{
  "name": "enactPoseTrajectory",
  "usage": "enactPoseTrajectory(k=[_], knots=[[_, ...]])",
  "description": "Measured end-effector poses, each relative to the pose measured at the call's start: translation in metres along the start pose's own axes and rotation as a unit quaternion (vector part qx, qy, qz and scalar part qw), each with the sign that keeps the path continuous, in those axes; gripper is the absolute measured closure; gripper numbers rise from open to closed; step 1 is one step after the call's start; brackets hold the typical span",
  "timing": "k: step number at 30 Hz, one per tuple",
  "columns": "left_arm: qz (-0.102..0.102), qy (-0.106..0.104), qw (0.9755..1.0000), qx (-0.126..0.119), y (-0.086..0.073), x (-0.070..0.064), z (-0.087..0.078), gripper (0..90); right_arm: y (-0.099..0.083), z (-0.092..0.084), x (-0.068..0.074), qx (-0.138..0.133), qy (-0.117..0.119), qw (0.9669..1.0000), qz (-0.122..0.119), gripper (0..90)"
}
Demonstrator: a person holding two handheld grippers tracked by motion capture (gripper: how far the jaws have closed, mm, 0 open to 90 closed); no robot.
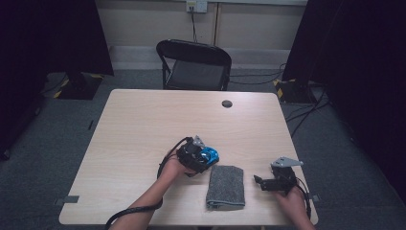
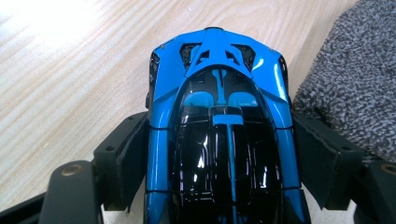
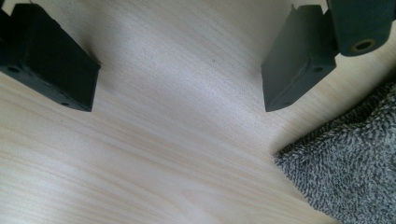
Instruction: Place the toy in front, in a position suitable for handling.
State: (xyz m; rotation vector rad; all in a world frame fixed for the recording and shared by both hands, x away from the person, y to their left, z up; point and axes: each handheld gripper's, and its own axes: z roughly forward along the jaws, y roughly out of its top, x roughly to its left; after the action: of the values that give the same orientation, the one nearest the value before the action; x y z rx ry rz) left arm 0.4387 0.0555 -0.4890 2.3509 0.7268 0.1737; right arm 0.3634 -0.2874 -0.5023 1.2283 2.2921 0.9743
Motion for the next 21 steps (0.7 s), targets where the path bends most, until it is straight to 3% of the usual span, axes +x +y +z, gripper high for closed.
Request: enactPoseTrajectory(k=[3, 8, 21], knots=[[0.012, 0.009, 0.9999, -0.002, -0.001, -0.002, -0.001, 25.7, 0.0, 0.0, 0.0, 0.0, 0.0, 1.0, 0.0, 10.5], [0.006, 0.02, 0.9998, -0.007, -0.001, -0.005, -0.002, 26.8, 0.0, 0.0, 0.0, 0.0, 0.001, 1.0, -0.001, 10.4], [-0.041, 0.016, 0.9989, -0.014, 0.003, 0.005, -0.016, 27.0, 0.0, 0.0, 0.0, 0.0, 0.001, 1.0, -0.001, 10.4]])
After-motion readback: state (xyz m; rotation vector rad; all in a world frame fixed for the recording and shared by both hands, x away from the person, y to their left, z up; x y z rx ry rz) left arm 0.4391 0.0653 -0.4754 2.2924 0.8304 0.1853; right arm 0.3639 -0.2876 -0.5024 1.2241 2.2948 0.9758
